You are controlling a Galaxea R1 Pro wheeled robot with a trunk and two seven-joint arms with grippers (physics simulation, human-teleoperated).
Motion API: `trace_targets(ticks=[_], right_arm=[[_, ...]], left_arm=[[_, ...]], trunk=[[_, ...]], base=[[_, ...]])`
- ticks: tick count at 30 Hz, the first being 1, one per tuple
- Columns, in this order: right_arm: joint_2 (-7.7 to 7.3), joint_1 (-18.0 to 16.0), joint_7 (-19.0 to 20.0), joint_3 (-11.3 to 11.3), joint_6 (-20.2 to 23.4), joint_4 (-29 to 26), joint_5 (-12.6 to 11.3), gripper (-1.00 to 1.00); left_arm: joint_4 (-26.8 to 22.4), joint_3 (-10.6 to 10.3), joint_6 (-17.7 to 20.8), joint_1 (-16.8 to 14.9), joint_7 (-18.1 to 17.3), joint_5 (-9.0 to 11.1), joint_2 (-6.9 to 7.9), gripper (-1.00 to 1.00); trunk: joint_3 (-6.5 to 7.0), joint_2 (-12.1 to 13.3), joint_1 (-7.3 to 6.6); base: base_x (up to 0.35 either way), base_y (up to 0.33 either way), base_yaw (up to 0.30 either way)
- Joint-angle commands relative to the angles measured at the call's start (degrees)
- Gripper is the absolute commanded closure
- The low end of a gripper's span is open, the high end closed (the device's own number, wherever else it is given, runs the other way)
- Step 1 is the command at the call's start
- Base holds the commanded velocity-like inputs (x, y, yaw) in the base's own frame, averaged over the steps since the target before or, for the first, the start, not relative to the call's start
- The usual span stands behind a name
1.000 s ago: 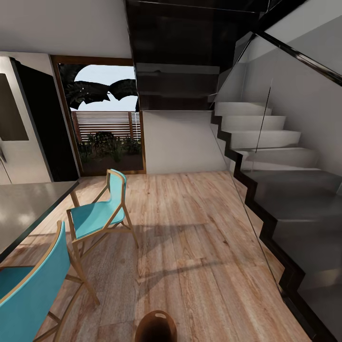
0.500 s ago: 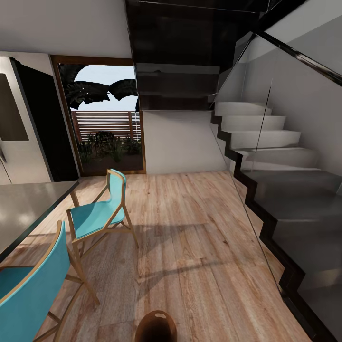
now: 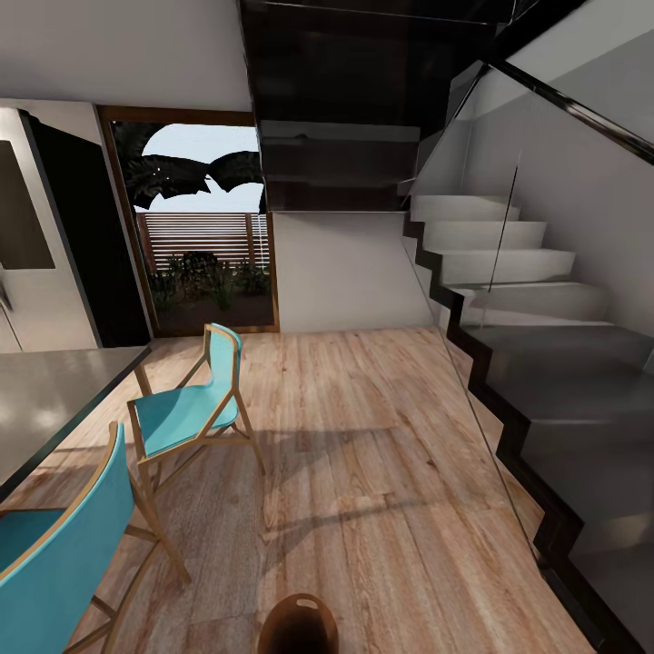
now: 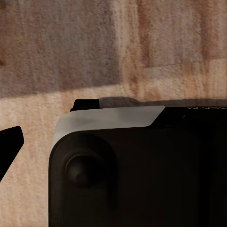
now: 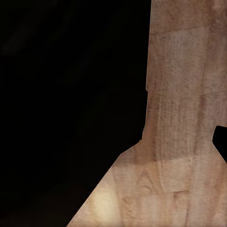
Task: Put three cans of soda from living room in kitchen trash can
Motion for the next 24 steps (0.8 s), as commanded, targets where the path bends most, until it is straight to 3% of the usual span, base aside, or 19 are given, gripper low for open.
trace_targets(ticks=[1, 24], right_arm=[[0.0, 0.0, 0.0, 0.0, 0.0, 0.0, 0.0, -1.0], [0.0, 0.0, 0.0, 0.0, 0.0, 0.0, 0.0, -1.0]], left_arm=[[0.0, 0.0, 0.0, 0.0, 0.0, 0.0, 0.0, -1.0], [0.0, 0.0, 0.0, 0.0, 0.0, 0.0, 0.0, -1.0]], trunk=[[0.0, 0.0, 0.0], [0.0, 0.0, 0.0]], base=[[0.0, 0.0, 0.0], [0.0, 0.0, 0.0]])
